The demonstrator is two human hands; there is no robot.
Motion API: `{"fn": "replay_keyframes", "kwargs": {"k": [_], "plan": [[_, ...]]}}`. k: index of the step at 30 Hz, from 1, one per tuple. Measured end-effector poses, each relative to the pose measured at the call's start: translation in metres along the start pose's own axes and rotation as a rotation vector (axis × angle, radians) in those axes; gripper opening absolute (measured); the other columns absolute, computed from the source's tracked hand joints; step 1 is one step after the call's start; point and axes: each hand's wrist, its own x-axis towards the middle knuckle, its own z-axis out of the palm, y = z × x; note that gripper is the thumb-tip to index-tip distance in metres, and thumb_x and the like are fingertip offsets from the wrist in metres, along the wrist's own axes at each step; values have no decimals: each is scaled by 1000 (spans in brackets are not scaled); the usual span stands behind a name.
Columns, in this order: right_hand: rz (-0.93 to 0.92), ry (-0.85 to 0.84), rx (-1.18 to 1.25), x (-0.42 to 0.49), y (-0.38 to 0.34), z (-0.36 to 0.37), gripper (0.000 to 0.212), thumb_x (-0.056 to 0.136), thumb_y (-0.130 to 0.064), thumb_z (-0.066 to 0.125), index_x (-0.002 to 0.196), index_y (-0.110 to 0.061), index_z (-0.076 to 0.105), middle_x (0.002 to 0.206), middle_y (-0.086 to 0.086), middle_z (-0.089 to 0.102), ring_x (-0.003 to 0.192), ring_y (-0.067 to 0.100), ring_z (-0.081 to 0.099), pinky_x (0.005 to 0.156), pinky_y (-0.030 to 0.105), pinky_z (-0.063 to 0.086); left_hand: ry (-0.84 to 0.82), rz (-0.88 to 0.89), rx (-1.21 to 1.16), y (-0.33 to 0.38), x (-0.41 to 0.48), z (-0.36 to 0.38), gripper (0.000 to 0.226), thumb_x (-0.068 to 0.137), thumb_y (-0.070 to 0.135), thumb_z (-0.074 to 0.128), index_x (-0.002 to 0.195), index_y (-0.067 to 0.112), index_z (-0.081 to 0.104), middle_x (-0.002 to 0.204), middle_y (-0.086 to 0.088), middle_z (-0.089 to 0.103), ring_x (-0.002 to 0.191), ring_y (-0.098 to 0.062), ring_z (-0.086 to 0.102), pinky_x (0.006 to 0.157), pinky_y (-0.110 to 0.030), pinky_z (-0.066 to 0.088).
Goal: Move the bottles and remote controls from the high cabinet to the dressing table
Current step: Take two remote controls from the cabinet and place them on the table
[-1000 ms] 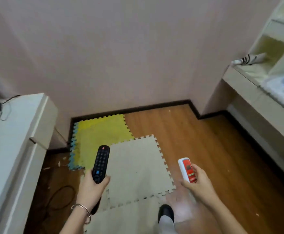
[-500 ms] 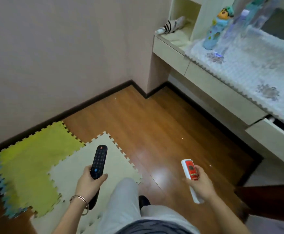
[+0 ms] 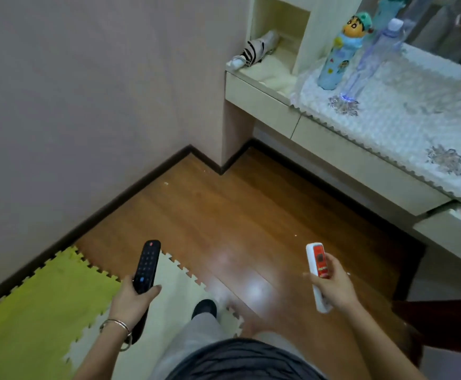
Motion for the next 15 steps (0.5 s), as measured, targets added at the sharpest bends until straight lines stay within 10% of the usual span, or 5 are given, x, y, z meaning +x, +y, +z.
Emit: {"fn": "replay_keyframes", "kwargs": {"k": [7,15], "plan": [[186,120,172,14,-19,13,70,77,-10,72,138,-13,38,128,12,55,101,24,55,92,42,44,-154,149,219,92,89,-12,35,78,21,69,97,12,40,81,-8,54,70,-28,54,51,-30,34],[547,178,239,49,16,9,49,74,0,72,119,2,53,88,16,57,66,24,53,56,28,38,-384,216,355,189,150,61,29,78,19,67,96,12,46,70,-1,55,60,-15,52,49,-25,36]]}}
